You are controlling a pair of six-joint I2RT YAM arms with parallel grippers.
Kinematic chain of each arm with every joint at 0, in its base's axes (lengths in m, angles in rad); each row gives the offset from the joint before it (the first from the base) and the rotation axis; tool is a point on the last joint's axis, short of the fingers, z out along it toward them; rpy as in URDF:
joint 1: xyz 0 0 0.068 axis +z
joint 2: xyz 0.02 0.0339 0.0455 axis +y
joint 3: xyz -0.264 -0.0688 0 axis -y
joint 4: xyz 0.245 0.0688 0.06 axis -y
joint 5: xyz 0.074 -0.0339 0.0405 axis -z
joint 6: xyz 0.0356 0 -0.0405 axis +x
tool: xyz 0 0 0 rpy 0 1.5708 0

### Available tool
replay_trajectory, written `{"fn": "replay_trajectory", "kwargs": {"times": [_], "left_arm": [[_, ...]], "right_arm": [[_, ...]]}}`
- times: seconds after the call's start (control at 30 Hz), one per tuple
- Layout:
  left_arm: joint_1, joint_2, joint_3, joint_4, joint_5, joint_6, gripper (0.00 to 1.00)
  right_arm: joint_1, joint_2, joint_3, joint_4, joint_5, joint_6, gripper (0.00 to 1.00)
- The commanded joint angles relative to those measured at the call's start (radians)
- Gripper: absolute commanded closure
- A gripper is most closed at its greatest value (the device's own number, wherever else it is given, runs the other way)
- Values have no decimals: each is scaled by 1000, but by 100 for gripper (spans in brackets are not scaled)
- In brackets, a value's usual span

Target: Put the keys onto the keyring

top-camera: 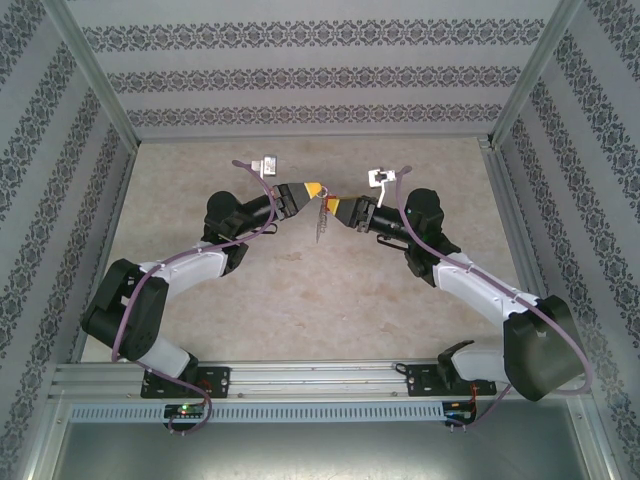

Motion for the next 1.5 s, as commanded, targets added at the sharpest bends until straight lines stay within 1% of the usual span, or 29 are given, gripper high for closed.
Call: {"fn": "replay_trajectory", "kwargs": {"times": [0.0,0.07,0.13,0.23,0.27,0.53,0.83,1.1,1.3,1.33,1.37,1.4,1.43,1.47], "left_arm": [[-1,-27,10,40,15,-7,100],[-1,-30,11,38,13,-5,100],[-1,-31,9,35,12,0,100],[0,-33,7,34,5,5,100],[-1,-33,7,34,3,6,100],[-1,-36,6,35,-8,15,100],[-1,-46,0,37,-19,29,100],[-1,-50,0,32,-23,37,100],[-1,-49,0,33,-22,36,100],[1,-49,0,34,-22,36,100],[0,-51,-2,32,-23,37,100],[0,-52,-1,31,-23,39,100],[-2,-53,-2,30,-22,40,100],[-1,-54,-4,29,-22,39,100]], "right_arm": [[12,3,25,40,-44,-16,72],[13,-4,18,39,-47,-17,80],[14,-12,7,38,-49,-19,85],[15,-29,-5,30,-45,-23,98],[15,-34,-9,26,-46,-26,100],[25,-45,-8,-9,-74,-38,100],[59,-20,-7,-40,-88,-63,100],[82,5,23,-57,-151,-75,100],[86,9,35,-74,-165,-88,100],[82,5,35,-83,-158,-92,96],[73,-4,30,-88,-151,-92,87],[61,-14,21,-88,-137,-89,75],[48,-27,12,-87,-122,-85,68],[29,-43,0,-84,-107,-79,67]]}}
